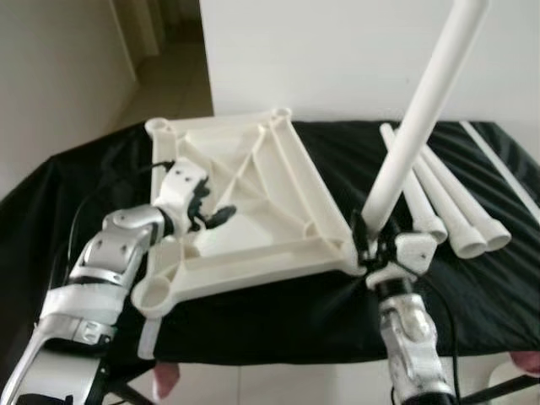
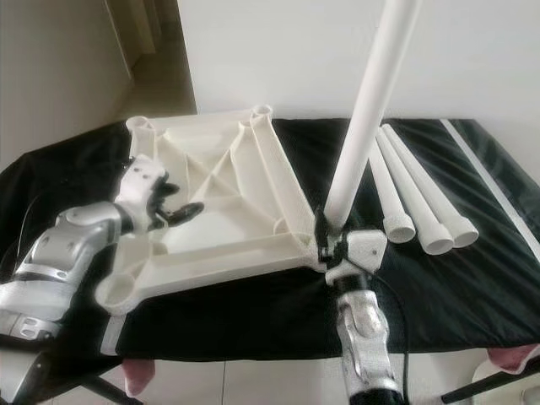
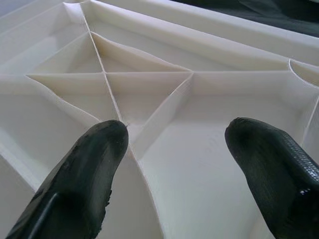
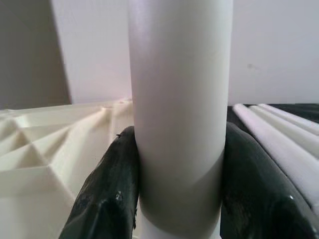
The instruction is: Building children table
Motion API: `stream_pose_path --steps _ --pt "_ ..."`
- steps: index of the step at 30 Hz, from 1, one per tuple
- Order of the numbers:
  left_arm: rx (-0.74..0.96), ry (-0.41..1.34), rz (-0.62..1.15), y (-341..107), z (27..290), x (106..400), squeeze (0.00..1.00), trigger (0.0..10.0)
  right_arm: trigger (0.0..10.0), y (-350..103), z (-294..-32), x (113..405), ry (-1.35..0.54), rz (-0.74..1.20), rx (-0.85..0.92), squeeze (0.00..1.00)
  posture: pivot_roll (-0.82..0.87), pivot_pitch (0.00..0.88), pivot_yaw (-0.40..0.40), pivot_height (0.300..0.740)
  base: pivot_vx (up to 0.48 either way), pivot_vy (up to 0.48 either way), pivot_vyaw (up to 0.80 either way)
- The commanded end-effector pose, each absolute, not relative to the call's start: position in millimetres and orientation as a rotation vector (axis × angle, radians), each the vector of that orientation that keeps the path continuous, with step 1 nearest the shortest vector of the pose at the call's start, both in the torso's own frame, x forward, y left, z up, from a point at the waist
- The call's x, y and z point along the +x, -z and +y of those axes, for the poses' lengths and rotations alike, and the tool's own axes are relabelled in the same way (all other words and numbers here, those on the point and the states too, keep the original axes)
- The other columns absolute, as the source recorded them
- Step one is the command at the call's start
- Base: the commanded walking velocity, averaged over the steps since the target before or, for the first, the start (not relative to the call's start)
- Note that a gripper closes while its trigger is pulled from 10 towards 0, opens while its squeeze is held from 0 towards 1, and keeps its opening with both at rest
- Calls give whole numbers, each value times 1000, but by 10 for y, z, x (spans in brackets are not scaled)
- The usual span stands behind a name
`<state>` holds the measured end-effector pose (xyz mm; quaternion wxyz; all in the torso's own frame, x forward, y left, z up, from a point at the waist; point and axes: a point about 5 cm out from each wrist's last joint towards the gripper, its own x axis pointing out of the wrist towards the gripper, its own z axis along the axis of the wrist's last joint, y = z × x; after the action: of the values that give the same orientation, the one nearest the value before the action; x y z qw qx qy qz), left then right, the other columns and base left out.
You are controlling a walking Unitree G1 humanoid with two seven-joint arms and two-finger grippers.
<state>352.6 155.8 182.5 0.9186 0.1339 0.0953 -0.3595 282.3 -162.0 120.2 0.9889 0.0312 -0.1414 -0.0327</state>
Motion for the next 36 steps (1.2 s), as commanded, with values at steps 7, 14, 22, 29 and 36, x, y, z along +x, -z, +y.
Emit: stream_pose_path --steps 7,14,22,29,36 --pt "266 929 179 -1826 1276 3476 0 10000 10000 -756 -1871 2858 541 27 136 0 98 0 8 740 0 0 0" --pt "206 1010 176 -1741 968 3383 0 10000 10000 -746 -1941 2893 625 34 94 0 83 0 -6 740 0 0 0" --pt "69 1075 174 -1578 527 3178 0 10000 10000 -846 -1893 2954 569 -30 106 0 49 0 -6 740 0 0 0" --pt "50 1071 172 -1470 300 3048 0 10000 10000 -1057 -2003 2978 479 -163 61 1000 43 0 -10 740 0 0 0" --pt "42 1011 180 -1466 274 3065 0 10000 10000 -1117 -2132 2989 383 -180 57 1000 39 0 -11 740 0 0 0"
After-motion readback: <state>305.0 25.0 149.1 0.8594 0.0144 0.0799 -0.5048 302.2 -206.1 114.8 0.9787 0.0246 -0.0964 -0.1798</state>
